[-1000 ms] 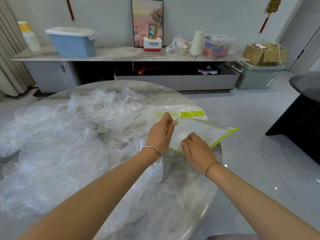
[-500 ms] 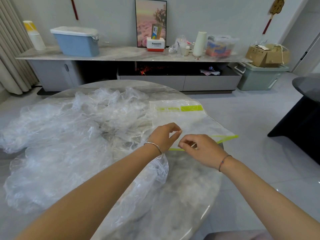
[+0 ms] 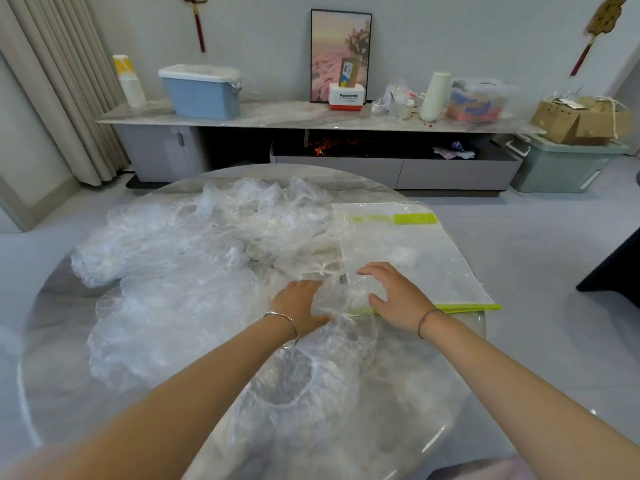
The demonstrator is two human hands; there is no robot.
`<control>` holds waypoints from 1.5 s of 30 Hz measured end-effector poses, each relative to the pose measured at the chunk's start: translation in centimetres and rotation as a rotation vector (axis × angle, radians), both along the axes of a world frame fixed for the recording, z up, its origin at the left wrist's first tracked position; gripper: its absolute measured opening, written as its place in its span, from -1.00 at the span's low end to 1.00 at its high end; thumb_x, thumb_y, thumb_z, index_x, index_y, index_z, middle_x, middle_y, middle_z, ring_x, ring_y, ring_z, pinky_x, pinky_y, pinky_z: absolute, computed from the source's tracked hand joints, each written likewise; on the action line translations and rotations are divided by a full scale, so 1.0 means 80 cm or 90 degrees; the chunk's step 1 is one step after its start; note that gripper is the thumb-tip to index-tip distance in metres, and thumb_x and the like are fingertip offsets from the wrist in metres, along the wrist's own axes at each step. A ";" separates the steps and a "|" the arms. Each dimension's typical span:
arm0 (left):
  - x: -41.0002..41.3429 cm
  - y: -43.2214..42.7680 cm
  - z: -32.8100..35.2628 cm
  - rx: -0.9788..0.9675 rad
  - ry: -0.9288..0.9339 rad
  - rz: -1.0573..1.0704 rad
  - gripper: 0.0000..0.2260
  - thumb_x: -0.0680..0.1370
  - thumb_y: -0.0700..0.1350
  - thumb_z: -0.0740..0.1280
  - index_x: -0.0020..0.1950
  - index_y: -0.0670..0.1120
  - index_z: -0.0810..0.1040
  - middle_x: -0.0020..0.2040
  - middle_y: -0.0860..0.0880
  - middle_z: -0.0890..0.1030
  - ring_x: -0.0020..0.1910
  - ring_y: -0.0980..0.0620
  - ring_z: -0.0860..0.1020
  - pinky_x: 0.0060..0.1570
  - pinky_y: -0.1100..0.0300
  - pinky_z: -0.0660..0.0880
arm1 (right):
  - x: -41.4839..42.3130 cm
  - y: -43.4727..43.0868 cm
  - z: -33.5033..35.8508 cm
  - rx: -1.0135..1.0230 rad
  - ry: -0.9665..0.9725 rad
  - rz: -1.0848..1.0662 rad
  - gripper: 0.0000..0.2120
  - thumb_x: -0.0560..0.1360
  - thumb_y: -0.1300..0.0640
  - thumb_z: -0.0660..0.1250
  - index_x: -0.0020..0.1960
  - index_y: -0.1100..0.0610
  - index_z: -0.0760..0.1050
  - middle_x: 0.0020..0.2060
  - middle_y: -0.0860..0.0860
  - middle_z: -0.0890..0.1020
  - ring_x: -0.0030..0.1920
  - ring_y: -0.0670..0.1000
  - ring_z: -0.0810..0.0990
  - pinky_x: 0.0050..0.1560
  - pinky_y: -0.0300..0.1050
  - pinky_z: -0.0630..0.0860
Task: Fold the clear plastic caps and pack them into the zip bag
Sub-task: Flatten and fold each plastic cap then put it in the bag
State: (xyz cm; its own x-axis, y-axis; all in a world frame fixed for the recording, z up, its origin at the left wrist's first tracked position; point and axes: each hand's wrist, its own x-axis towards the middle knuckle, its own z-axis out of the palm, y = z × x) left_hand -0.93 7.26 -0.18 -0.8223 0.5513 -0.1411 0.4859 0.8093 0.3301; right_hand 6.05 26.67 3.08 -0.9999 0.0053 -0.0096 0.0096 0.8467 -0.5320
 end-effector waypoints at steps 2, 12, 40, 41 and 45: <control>-0.005 0.006 -0.007 0.059 0.028 0.065 -0.52 0.54 0.11 0.27 0.43 0.02 0.30 0.37 -0.01 0.41 0.33 -0.02 0.35 0.28 0.10 0.34 | -0.006 -0.005 -0.003 0.010 0.014 -0.003 -0.58 0.54 0.22 0.23 0.38 0.04 0.33 0.36 -0.05 0.31 0.32 -0.02 0.37 0.31 -0.16 0.30; 0.007 0.005 0.035 0.205 0.162 -0.158 -0.58 0.61 0.14 0.06 0.14 -0.04 0.62 0.04 -0.03 0.65 0.00 -0.07 0.58 -0.06 0.05 0.51 | -0.008 -0.017 0.015 0.119 0.252 0.018 -0.22 0.40 0.12 0.46 0.49 -0.03 0.13 0.52 0.01 0.06 0.50 0.02 0.01 0.47 -0.03 -0.02; 0.072 -0.114 -0.015 0.167 0.055 0.091 -0.67 0.56 -0.01 0.28 0.31 0.03 0.36 -0.12 0.12 0.50 -0.24 0.18 0.49 -0.24 0.33 0.40 | 0.056 -0.028 -0.060 -0.165 -0.117 -0.206 -0.76 0.45 0.13 0.41 0.04 0.08 0.40 -0.16 0.10 0.58 -0.29 0.00 0.54 -0.20 -0.11 0.48; 0.073 -0.110 -0.014 0.181 0.129 0.060 -0.64 0.56 -0.02 0.27 0.35 0.01 0.35 -0.02 0.06 0.49 -0.14 0.12 0.51 -0.18 0.31 0.42 | 0.057 -0.031 -0.059 -0.077 -0.063 -0.201 -0.70 0.46 0.13 0.39 0.13 0.09 0.39 -0.06 0.08 0.57 -0.16 0.03 0.55 -0.09 -0.09 0.48; 0.075 -0.090 -0.025 0.105 0.356 -0.244 -0.65 0.60 0.04 0.05 0.32 0.08 0.45 0.26 0.01 0.52 0.24 -0.03 0.49 0.20 0.02 0.45 | 0.067 -0.054 -0.059 0.179 0.196 -0.022 -0.57 0.56 0.01 0.15 0.38 0.12 0.36 0.40 0.06 0.35 0.38 0.03 0.27 0.38 -0.06 0.11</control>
State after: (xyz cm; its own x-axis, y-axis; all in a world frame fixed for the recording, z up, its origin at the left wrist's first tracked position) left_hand 5.08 0.10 -2.20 -0.4903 0.7950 0.3572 0.8601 0.5075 0.0510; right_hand 11.45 22.36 -1.66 -0.9552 -0.0007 0.2961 -0.0823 0.9611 -0.2635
